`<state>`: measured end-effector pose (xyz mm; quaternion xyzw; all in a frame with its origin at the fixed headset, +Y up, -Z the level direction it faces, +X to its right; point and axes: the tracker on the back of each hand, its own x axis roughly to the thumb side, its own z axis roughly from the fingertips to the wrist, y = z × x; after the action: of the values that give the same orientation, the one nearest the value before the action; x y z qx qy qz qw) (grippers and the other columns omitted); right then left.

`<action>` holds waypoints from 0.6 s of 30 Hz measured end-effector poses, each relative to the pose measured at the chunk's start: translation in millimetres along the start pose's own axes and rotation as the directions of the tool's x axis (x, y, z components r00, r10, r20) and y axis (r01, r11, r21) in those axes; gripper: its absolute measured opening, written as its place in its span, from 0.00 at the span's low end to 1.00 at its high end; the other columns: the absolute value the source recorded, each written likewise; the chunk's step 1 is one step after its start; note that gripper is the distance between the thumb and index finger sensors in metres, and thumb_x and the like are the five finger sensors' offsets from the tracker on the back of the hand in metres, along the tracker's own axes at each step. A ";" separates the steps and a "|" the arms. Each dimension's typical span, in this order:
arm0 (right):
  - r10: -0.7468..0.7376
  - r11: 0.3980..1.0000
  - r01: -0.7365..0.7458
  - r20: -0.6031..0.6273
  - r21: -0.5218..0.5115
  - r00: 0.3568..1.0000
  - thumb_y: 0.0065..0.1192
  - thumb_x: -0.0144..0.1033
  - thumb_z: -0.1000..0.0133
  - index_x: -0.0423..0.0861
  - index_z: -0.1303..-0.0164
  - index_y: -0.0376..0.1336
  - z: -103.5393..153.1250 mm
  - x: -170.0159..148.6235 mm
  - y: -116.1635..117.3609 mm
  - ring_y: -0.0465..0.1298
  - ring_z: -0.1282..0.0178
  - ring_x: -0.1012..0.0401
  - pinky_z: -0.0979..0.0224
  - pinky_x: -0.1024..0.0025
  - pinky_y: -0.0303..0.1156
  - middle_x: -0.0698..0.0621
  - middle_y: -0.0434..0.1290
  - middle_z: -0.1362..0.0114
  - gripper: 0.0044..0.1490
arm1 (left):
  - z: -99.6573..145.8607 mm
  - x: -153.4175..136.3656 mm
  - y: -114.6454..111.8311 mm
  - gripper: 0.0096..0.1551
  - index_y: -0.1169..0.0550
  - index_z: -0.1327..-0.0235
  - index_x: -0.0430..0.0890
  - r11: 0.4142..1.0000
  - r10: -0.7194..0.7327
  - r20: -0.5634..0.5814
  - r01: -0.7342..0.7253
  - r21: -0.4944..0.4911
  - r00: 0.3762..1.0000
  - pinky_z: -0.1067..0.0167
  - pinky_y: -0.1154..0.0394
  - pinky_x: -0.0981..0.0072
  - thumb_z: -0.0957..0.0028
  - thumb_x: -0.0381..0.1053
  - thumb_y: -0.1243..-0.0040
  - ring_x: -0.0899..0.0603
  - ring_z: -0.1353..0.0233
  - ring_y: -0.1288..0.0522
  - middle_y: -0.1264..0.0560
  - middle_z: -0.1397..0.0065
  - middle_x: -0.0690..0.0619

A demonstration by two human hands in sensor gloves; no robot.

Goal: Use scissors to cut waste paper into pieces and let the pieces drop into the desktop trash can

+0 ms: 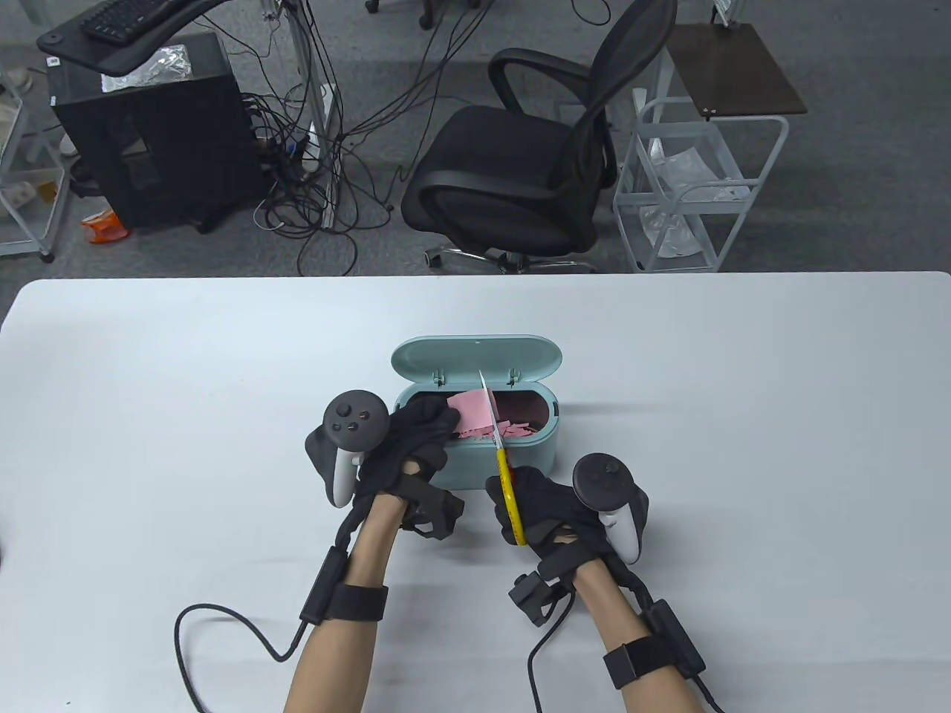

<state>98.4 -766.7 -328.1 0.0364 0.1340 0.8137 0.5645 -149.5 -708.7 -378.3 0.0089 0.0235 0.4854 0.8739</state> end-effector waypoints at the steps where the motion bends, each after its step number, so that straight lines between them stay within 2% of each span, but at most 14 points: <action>1: -0.009 1.000 0.009 -0.003 -0.010 1.000 0.57 0.66 0.53 0.43 0.47 0.65 0.2 0.1 -0.3 0.83 0.72 0.61 0.38 0.50 0.77 0.55 0.80 0.57 0.40 | 0.0 0.0 0.0 0.20 0.12 0.52 0.54 1.000 -0.001 0.000 0.001 -0.001 1.000 0.27 0.49 0.28 0.53 0.58 0.36 0.42 0.37 0.19 0.12 0.46 0.57; 4: -0.039 0.999 0.039 -0.002 -0.024 0.999 0.59 0.62 0.54 0.42 0.52 0.68 0.2 1.1 -1.5 0.84 0.77 0.64 0.41 0.54 0.80 0.57 0.82 0.62 0.36 | -0.2 0.1 -0.2 0.20 0.12 0.52 0.54 1.000 -0.004 0.001 0.004 -0.004 1.000 0.27 0.49 0.28 0.52 0.58 0.36 0.43 0.37 0.19 0.13 0.46 0.57; 10: -0.059 0.997 0.058 -0.014 -0.048 0.998 0.61 0.63 0.54 0.43 0.52 0.69 3.5 -2.4 -3.2 0.84 0.78 0.64 0.41 0.54 0.80 0.57 0.83 0.63 0.36 | -0.2 -0.3 -0.4 0.20 0.12 0.52 0.53 1.000 0.010 -0.001 -0.010 -0.002 1.000 0.27 0.49 0.28 0.52 0.58 0.36 0.42 0.37 0.19 0.13 0.46 0.57; 11: -0.068 0.997 0.067 -0.019 -0.028 0.998 0.60 0.63 0.54 0.43 0.51 0.69 3.9 -3.6 -2.9 0.84 0.77 0.63 0.40 0.53 0.79 0.56 0.82 0.62 0.37 | -0.1 -0.3 -0.4 0.21 0.12 0.52 0.53 1.000 0.016 -0.003 -0.016 -0.002 1.000 0.27 0.49 0.28 0.52 0.58 0.36 0.42 0.37 0.19 0.13 0.46 0.57; 14: -0.027 1.000 0.027 -0.025 0.003 0.999 0.57 0.69 0.55 0.43 0.45 0.64 6.8 -6.1 -2.4 0.83 0.68 0.60 0.36 0.47 0.75 0.53 0.80 0.53 0.44 | 0.3 -0.8 -0.2 0.20 0.12 0.52 0.53 0.999 0.038 -0.010 -0.038 0.002 0.999 0.27 0.49 0.28 0.52 0.58 0.36 0.42 0.37 0.19 0.12 0.47 0.57; 16: 0.001 0.995 0.001 -0.019 0.102 1.000 0.46 0.80 0.55 0.43 0.35 0.55 9.0 -8.6 -1.1 0.80 0.52 0.54 0.30 0.40 0.68 0.48 0.73 0.39 0.56 | 0.5 -1.2 -0.4 0.20 0.12 0.52 0.52 0.998 0.057 -0.014 -0.057 0.009 0.998 0.27 0.49 0.28 0.52 0.58 0.36 0.42 0.37 0.20 0.12 0.47 0.57; 17: 0.013 0.992 -0.011 -0.020 0.124 1.000 0.43 0.82 0.55 0.43 0.32 0.51 9.3 -9.2 -1.3 0.77 0.46 0.52 0.28 0.38 0.65 0.46 0.69 0.34 0.59 | 0.6 -1.3 -0.4 0.20 0.12 0.52 0.52 0.998 0.060 -0.014 -0.060 0.011 0.998 0.27 0.49 0.28 0.52 0.58 0.36 0.42 0.37 0.20 0.12 0.47 0.56; 18: 0.038 0.993 -0.035 -0.020 0.110 0.999 0.43 0.82 0.55 0.42 0.32 0.50 10.1 -9.5 -2.4 0.77 0.46 0.51 0.28 0.38 0.64 0.45 0.68 0.34 0.59 | 0.8 -1.5 -0.4 0.20 0.12 0.53 0.52 0.998 0.061 -0.013 -0.061 0.016 0.998 0.27 0.49 0.28 0.52 0.58 0.36 0.42 0.37 0.19 0.12 0.47 0.56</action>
<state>106.1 -772.9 -318.2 0.0608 0.1838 0.8157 0.5452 -149.9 -710.1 -377.4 0.0129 0.0329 0.5118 0.8584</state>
